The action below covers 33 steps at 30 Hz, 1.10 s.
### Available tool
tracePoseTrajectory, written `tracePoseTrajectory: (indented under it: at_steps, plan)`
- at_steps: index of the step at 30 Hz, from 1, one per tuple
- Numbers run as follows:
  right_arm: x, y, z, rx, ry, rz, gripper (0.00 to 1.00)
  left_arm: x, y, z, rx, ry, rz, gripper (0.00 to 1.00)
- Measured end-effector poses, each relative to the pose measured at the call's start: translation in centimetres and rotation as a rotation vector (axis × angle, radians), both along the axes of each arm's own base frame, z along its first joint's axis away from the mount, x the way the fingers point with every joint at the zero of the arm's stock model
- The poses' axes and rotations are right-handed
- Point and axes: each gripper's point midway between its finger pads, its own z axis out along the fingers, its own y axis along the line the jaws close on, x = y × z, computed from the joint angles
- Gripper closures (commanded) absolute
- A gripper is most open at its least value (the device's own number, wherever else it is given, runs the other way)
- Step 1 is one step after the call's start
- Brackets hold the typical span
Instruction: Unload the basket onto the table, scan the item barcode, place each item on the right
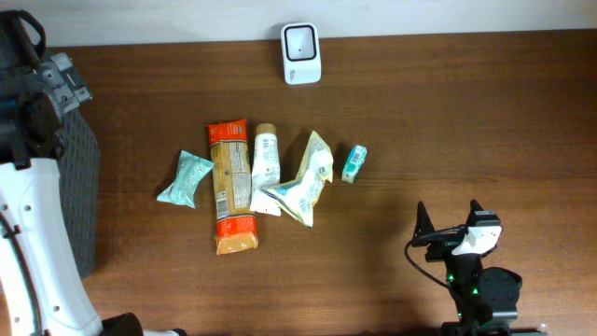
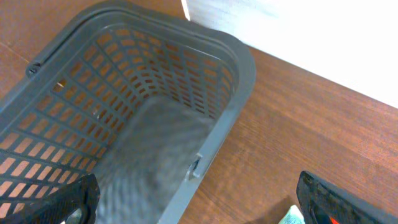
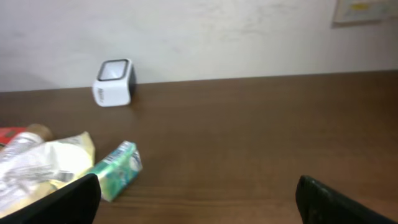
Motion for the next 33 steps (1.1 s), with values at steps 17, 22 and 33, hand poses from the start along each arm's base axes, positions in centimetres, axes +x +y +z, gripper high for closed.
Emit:
tracePoseTrajectory:
  at_steps: [17, 22, 33]
  plan:
    - [15.0, 12.7, -8.7, 0.540, 1.019, 0.307, 0.75, 0.1, 0.0, -0.5, -0.004, 0.016, -0.001, 0.01]
    - [15.5, 16.2, -11.2, 0.463, 1.005, 0.126, 0.75, -0.4, -0.1, -1.0, -0.009, 0.043, -0.001, 0.01]
    - [13.5, 9.0, -7.1, 0.186, 1.219, -0.171, 0.47, -0.6, -0.2, -1.2, -0.011, 0.058, -0.003, 0.01]
